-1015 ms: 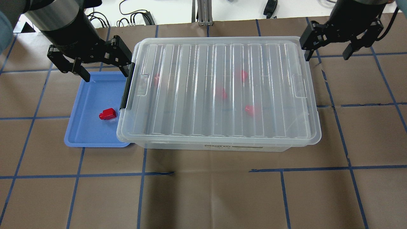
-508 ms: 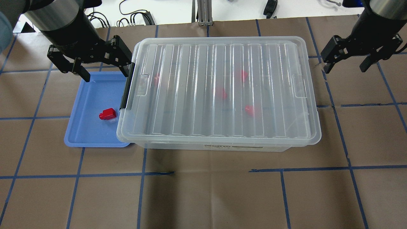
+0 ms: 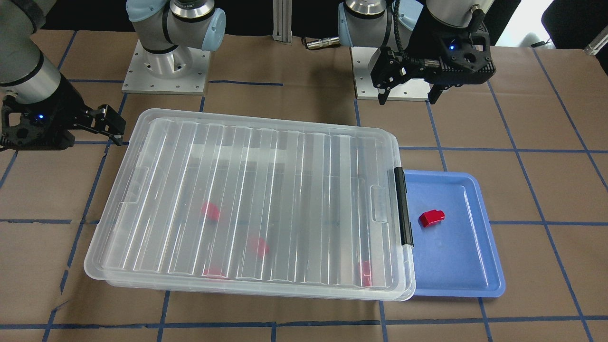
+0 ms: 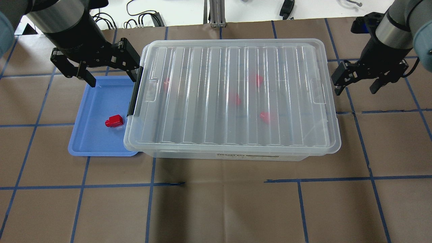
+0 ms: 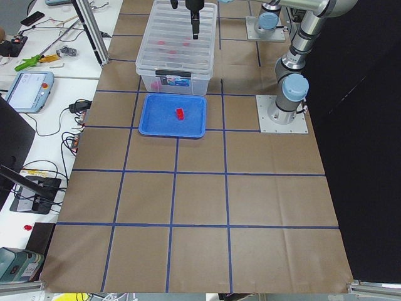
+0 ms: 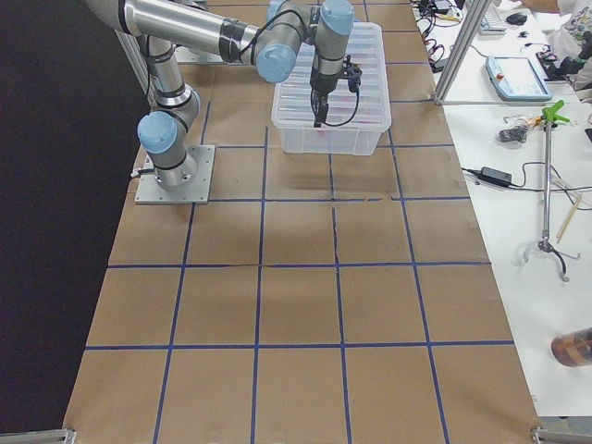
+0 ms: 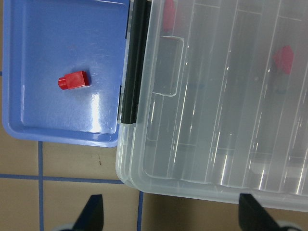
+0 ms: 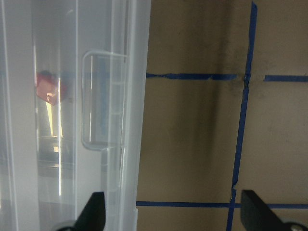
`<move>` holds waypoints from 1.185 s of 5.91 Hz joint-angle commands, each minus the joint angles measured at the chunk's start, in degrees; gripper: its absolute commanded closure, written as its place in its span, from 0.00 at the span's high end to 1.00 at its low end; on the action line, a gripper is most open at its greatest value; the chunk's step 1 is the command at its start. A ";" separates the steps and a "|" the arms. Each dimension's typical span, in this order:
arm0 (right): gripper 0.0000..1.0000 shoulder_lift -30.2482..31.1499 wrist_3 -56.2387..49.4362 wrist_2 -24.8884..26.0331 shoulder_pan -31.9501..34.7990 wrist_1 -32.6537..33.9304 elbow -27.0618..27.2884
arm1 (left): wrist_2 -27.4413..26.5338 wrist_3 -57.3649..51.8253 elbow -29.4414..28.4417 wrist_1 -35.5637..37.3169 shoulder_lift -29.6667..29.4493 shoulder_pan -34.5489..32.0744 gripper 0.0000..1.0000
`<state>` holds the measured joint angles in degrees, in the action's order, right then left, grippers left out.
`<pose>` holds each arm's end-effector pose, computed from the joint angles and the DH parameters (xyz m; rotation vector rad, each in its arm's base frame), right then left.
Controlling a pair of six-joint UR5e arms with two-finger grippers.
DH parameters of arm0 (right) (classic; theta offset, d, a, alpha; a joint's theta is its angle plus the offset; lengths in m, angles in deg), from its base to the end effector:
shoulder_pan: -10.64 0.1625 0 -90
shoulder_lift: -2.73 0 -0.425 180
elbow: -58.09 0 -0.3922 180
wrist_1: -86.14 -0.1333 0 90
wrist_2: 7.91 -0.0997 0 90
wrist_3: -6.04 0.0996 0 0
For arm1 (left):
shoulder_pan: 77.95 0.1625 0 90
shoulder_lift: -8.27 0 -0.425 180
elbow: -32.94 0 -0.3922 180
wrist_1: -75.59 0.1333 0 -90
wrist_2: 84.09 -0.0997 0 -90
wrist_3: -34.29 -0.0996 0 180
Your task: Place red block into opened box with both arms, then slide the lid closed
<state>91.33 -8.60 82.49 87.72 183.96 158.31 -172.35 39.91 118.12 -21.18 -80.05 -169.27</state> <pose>0.0203 -0.5047 0.4024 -0.0474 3.1305 0.1035 -0.1473 -0.4732 0.5317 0.1168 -3.1094 -0.0102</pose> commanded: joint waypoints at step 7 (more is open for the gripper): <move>1.00 -2.90 -7.49 0.03 0.18 15.01 6.83 | -0.07 0.00 -0.11 0.00 0.08 0.00 0.98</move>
<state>88.75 -14.87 82.14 87.90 197.47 165.02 -172.42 39.91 118.01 -21.18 -80.00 -169.27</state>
